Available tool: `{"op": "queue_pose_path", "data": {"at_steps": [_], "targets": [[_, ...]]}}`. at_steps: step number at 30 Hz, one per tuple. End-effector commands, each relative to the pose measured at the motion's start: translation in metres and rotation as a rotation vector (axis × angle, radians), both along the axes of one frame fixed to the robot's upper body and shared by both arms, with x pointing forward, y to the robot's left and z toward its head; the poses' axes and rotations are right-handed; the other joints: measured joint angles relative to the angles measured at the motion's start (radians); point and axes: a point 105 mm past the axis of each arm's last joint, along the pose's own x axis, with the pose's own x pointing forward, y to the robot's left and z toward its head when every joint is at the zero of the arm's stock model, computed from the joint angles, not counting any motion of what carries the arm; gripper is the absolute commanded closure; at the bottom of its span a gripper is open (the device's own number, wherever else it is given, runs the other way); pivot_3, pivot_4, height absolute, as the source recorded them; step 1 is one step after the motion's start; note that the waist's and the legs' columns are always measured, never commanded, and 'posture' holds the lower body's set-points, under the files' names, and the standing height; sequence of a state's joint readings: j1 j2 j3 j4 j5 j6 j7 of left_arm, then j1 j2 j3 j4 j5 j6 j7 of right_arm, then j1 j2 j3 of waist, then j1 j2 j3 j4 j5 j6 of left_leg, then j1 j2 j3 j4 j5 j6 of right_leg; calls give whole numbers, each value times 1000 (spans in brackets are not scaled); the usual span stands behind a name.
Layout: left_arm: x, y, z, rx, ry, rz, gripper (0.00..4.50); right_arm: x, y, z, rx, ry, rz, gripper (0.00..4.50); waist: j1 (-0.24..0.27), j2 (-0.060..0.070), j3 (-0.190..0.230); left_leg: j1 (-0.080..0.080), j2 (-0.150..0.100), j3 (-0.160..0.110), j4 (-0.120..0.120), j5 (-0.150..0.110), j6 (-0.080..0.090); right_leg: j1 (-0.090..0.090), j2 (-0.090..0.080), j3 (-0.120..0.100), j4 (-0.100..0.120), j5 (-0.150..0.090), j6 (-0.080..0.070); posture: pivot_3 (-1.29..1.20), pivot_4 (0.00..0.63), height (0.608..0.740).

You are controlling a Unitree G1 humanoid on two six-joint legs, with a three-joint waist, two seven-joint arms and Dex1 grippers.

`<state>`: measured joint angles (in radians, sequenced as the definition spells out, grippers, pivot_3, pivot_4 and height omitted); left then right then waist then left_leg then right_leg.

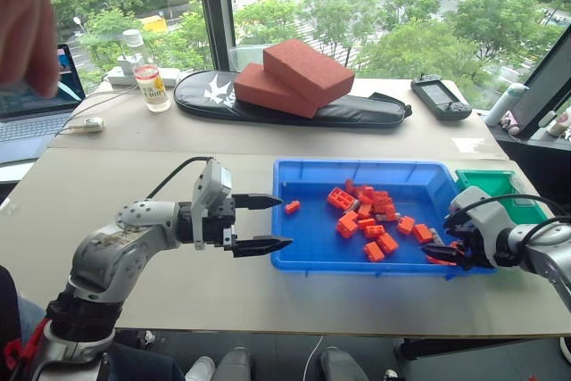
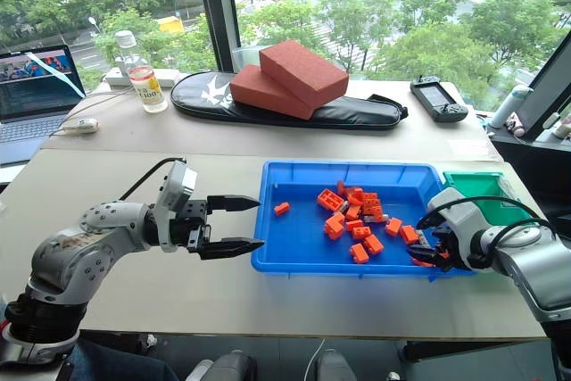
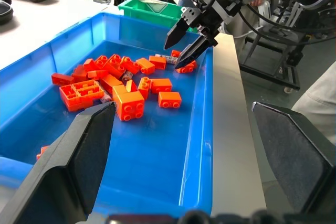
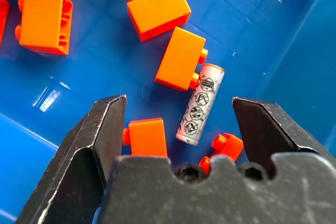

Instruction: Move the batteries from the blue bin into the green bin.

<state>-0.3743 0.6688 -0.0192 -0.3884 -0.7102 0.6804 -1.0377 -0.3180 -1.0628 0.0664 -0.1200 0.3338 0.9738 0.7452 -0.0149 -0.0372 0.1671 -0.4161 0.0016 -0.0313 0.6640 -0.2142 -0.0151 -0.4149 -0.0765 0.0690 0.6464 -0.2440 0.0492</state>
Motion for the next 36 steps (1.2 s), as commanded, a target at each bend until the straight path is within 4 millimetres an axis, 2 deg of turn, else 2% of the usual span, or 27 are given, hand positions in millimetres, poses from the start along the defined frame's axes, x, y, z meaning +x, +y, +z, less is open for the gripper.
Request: {"op": "queue_pose_path", "data": {"at_steps": [1,2,4,5,8,11,16,19,23,26,28,30,32,36], "targets": [[-5,-1,9,-7,-36,-15,0,1,-6,-1,-7,18,-23,1246,0,0,0,0,0,0,0,0,0,0,0,0,0,0,0,0,150,740],[-5,-1,9,-7,-35,-14,0,0,-5,-1,-6,24,-16,1435,0,0,0,0,0,0,0,0,0,0,0,0,0,0,0,0,150,740],[-6,0,10,-8,-34,-12,0,-1,-3,-3,-2,36,-7,2204,0,0,0,0,0,0,0,0,0,0,0,0,0,0,0,0,150,740],[-6,0,10,-7,-34,-12,0,-2,-2,-4,0,39,-3,2404,-1,0,0,0,0,0,0,0,0,0,0,0,0,0,0,0,150,740],[-5,0,10,-10,-32,-9,0,-2,-1,-4,1,38,-2,3515,-1,0,0,0,0,0,0,0,0,0,0,0,0,0,0,0,150,740],[-5,-1,11,-11,-30,-8,0,-2,-1,-4,1,37,-3,4240,-1,0,0,0,0,0,0,0,0,0,0,0,0,0,0,0,150,740],[-4,0,10,-8,-29,-8,0,0,0,1,-8,7,-7,4239,-1,0,0,0,0,0,0,0,0,0,0,0,0,0,0,0,150,740],[-4,1,9,-7,-27,-11,0,0,5,18,-9,-45,4,4239,-1,0,0,0,0,0,0,0,0,0,0,0,0,0,0,0,150,740],[-5,2,8,-2,-24,-13,0,-1,16,70,41,-208,15,4239,-2,2,1,0,0,0,0,0,0,-1,0,0,1,0,0,0,150,740],[-5,3,8,1,-21,-16,0,0,-12,113,42,-370,-154,4239,0,2,1,-1,0,0,0,0,0,-2,0,0,1,0,0,0,150,740],[-5,3,7,3,-20,-17,0,0,-24,122,30,-411,-224,4239,0,2,1,-1,0,0,0,0,0,-2,0,0,1,0,0,0,150,740],[-6,2,6,8,-16,-22,0,-3,-58,138,-21,-495,-384,4239,2,2,1,-1,0,0,0,0,0,-1,0,0,1,0,0,0,150,740],[-6,0,6,9,-15,-26,0,-7,-80,140,-69,-516,-476,4239,3,2,1,-1,0,0,0,0,0,-1,0,0,0,0,0,0,150,740],[-5,-1,8,10,-16,-27,0,-7,-91,126,-94,-498,-503,4239,0,3,1,-1,0,1,0,0,0,-2,0,0,0,0,0,0,150,740]]}}
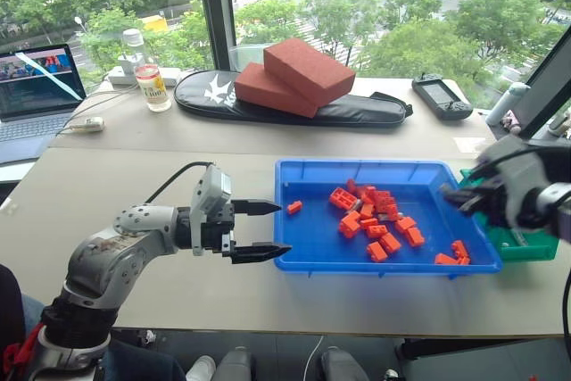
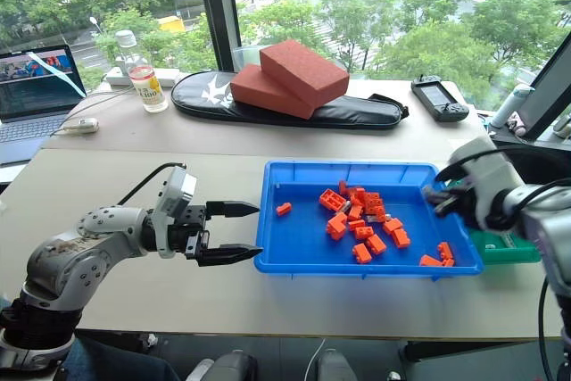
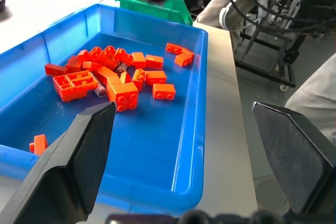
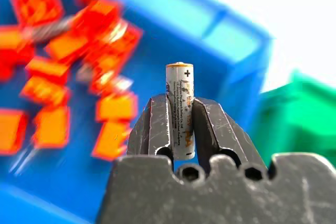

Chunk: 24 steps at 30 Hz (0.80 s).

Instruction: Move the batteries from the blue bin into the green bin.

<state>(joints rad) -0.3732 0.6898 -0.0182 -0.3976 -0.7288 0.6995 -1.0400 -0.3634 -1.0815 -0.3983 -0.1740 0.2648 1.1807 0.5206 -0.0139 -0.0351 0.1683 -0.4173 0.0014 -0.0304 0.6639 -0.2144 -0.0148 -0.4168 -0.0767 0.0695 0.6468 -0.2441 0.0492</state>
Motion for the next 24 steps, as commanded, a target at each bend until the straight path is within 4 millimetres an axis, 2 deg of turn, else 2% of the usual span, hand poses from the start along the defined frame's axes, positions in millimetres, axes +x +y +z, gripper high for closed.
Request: {"op": "queue_pose_path", "data": {"at_steps": [1,2,3,7,10,12,15,18,20,24], "targets": [[-2,-2,8,-3,-33,-19,0,-1,-12,7,-64,-52,-36,4239,-5,2,-1,0,0,0,0,0,0,0,0,0,0,0,0,0,150,740],[-2,-2,8,-3,-33,-19,0,0,-14,4,-68,-54,-46,3236,-9,2,-1,0,0,1,0,0,0,-1,0,1,0,0,0,0,150,740],[-2,-2,9,-2,-34,-20,0,1,-16,0,-70,-52,-48,3105,-12,2,-1,0,1,1,0,0,0,-1,1,1,1,0,0,0,150,740],[-1,-2,9,1,-36,-16,0,4,-11,-4,-44,-65,-22,1750,-17,3,-1,0,1,1,0,0,0,-1,1,1,1,0,0,0,150,740],[0,0,9,9,-37,-10,0,6,-7,1,-45,-81,-6,705,-16,3,-1,0,1,1,0,0,0,-1,1,1,1,0,0,0,150,740],[0,1,9,10,-37,-8,0,11,7,11,-4,-131,53,94,-16,4,-1,0,1,1,0,0,0,0,1,1,1,0,0,0,150,740],[-1,0,9,6,-36,-8,0,18,60,13,118,-152,296,43,-26,4,-1,0,1,1,0,0,0,-1,1,1,1,0,0,0,150,740],[-1,0,7,7,-35,-8,0,18,99,-8,158,-86,455,43,-28,4,-1,1,2,0,-1,0,0,0,2,1,1,0,0,0,150,740],[-1,0,7,12,-39,-6,0,21,113,-24,160,-45,500,43,-27,4,-1,0,2,0,-1,0,0,0,2,1,0,0,0,0,150,740],[-2,0,11,-1,-37,-8,0,32,136,-36,225,-51,548,43,-23,4,-1,0,0,0,-1,0,0,0,0,1,0,0,0,0,150,740]]}}
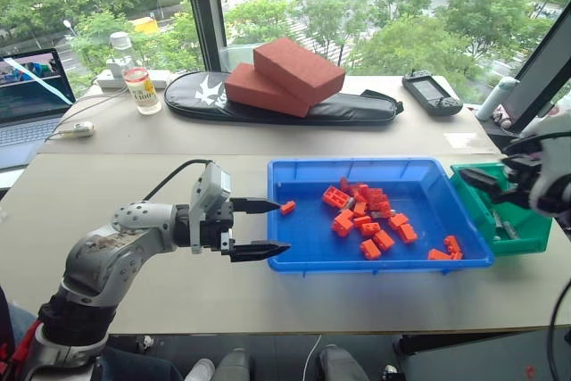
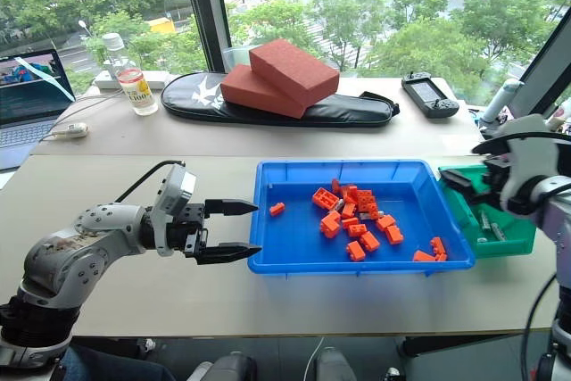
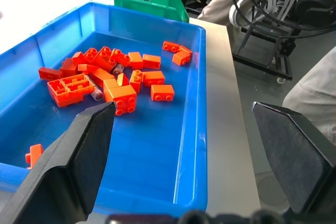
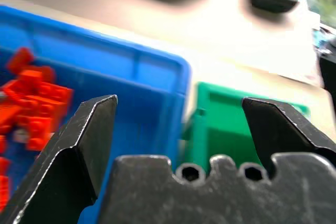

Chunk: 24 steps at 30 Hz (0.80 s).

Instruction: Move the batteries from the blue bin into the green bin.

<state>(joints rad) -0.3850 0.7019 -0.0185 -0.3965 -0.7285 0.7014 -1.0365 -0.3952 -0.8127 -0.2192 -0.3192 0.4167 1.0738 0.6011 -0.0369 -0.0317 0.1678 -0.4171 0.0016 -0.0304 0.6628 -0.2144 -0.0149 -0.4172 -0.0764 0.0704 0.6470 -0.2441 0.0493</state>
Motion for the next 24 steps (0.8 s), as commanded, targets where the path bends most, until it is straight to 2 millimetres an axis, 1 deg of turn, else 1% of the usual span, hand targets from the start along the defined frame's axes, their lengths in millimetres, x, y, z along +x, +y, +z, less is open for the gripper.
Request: {"op": "queue_pose_path", "data": {"at_steps": [1,4,8,10,14,21,24], "targets": [[-4,0,9,-10,-28,-12,0,9,14,3,3,-42,19,43,0,0,0,0,0,0,0,0,0,0,0,0,0,0,0,0,150,740],[-5,0,7,0,-31,-9,0,17,16,-9,-22,-6,-19,43,-1,0,0,-1,0,0,0,0,0,-2,0,0,1,0,0,0,150,740],[-5,1,6,3,-30,-1,0,25,23,-15,13,9,-42,43,-2,0,0,-1,0,0,0,0,0,-2,0,0,1,0,0,0,150,740],[-5,2,6,4,-28,2,0,30,23,-19,18,17,-73,43,-3,0,0,-1,0,0,0,0,0,-2,0,0,1,0,0,0,150,740],[-5,3,6,7,-31,5,0,35,31,-30,16,48,-66,43,-4,0,0,-2,1,0,0,0,0,-3,1,0,1,0,0,0,150,740],[-5,2,7,7,-32,7,0,41,33,-45,43,92,-89,43,-4,0,0,-2,0,0,0,0,0,-3,1,0,1,0,0,0,150,740],[-5,1,11,1,-33,6,0,42,34,-45,56,92,-87,43,-4,0,0,-2,0,0,0,0,0,-3,0,0,1,0,0,0,150,740]]}}
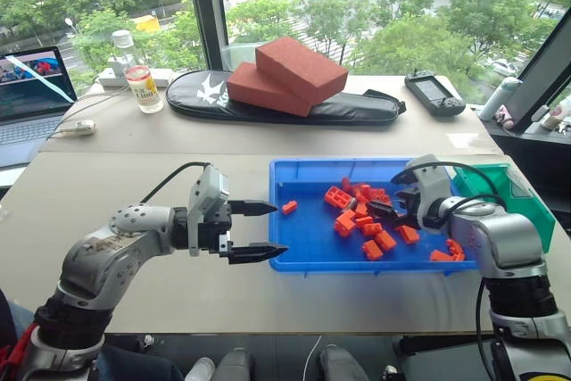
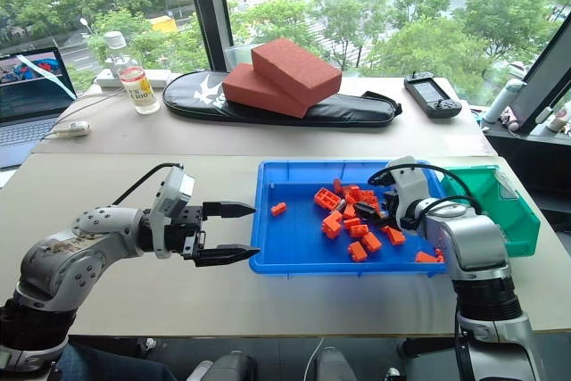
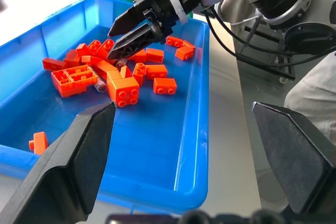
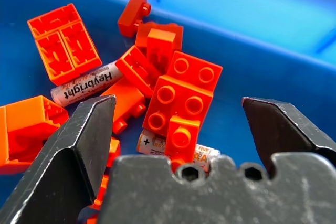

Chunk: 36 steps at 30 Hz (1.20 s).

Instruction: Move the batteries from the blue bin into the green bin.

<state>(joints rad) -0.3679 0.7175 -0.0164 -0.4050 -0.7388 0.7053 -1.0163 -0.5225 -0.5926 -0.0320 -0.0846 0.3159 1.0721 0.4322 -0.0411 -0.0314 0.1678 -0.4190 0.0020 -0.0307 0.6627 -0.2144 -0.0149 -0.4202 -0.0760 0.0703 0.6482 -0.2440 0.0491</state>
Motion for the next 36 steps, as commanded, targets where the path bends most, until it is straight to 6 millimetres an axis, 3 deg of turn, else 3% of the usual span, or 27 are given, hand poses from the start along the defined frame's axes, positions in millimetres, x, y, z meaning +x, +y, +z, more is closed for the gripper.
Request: {"op": "queue_pose_path", "data": {"at_steps": [1,3,10,15,17,21,26,31,33,36], "targets": [[-4,-2,14,-8,-44,-15,0,5,3,11,14,-52,6,287,0,0,0,0,0,0,0,0,0,0,0,0,0,0,0,0,150,740],[-4,-2,14,-6,-41,-14,0,5,6,13,22,-58,15,735,-1,0,0,0,0,0,0,0,0,0,0,0,0,0,0,0,150,740],[-4,-3,15,-6,-40,-10,0,6,8,18,26,-81,20,3061,-1,0,0,0,0,0,0,0,0,0,0,0,0,0,0,0,150,740],[-4,-4,15,-5,-38,-11,0,3,-6,52,18,-183,-13,3081,-1,0,0,0,0,0,0,0,0,0,0,0,0,0,0,0,150,740],[-4,-3,15,-3,-37,-9,0,-5,-22,80,19,-253,-42,3081,0,0,0,-1,0,0,0,0,0,-1,0,0,0,0,0,0,150,740],[-5,-1,13,1,-31,-6,0,-32,-44,104,-20,-281,-51,3081,6,0,0,-2,-1,-1,0,0,0,-1,-1,-1,0,0,0,0,150,740],[-6,2,10,3,-22,-10,0,-77,-52,86,-154,-120,41,3081,9,0,0,-2,0,-1,-1,-1,1,0,0,-1,-1,0,0,0,150,740],[-7,1,8,0,-15,-20,0,-92,-56,71,-183,-60,35,3081,-1,0,0,0,0,0,0,-1,1,1,0,0,-1,0,0,0,150,740],[-7,1,8,1,-14,-21,0,-89,-59,72,-183,-77,12,2071,-1,0,0,1,0,1,0,-1,1,1,0,0,-1,0,0,0,150,740],[-6,1,8,3,-16,-22,0,-83,-51,77,-176,-119,33,1183,0,0,0,1,0,1,0,-1,1,1,0,0,-1,0,0,0,150,740]]}}
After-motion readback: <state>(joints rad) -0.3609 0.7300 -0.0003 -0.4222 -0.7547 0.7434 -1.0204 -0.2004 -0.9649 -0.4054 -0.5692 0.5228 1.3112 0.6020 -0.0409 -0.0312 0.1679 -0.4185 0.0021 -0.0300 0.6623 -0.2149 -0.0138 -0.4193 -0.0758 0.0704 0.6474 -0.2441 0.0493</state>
